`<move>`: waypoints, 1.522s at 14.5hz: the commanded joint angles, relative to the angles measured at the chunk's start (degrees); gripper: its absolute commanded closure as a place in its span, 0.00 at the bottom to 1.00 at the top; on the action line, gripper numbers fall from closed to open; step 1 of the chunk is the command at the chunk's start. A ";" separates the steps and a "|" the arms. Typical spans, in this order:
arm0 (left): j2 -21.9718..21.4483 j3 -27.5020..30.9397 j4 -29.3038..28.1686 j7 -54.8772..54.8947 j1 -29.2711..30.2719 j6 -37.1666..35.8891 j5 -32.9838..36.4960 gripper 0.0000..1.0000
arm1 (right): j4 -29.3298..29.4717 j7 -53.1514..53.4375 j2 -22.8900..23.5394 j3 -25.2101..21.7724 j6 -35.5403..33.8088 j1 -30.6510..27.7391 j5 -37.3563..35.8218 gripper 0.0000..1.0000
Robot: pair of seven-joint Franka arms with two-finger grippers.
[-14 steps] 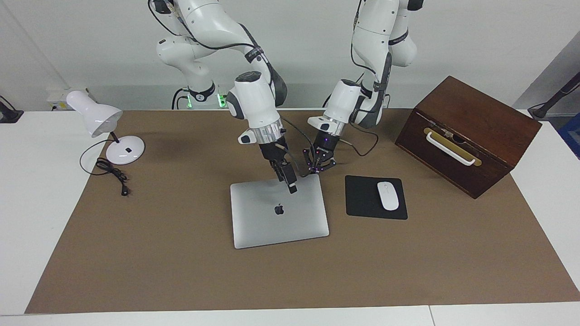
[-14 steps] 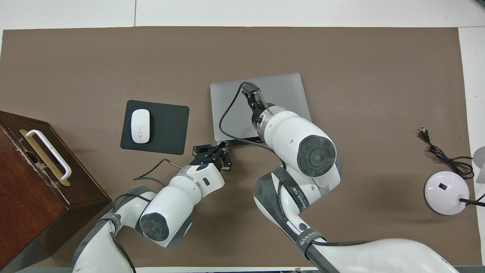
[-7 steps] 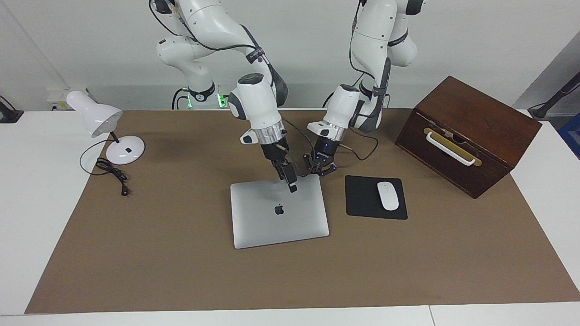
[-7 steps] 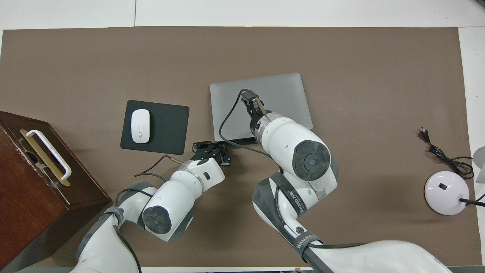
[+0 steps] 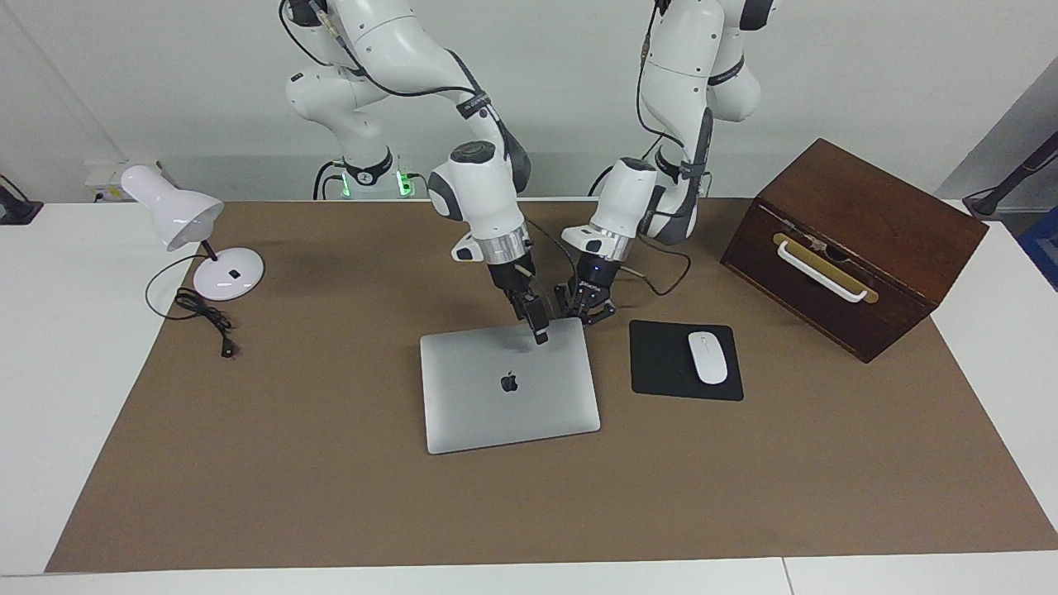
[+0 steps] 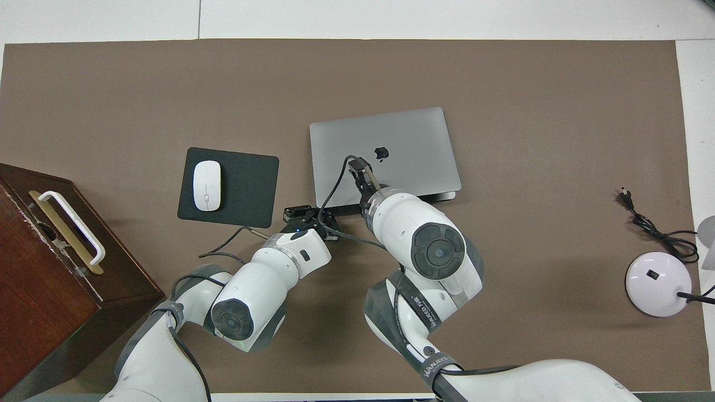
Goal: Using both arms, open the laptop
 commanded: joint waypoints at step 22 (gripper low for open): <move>3.36 -0.01 2.18 0.24 0.52 1.24 1.21 1.00 | 0.78 2.04 1.59 -0.82 1.90 -1.16 -3.23 0.00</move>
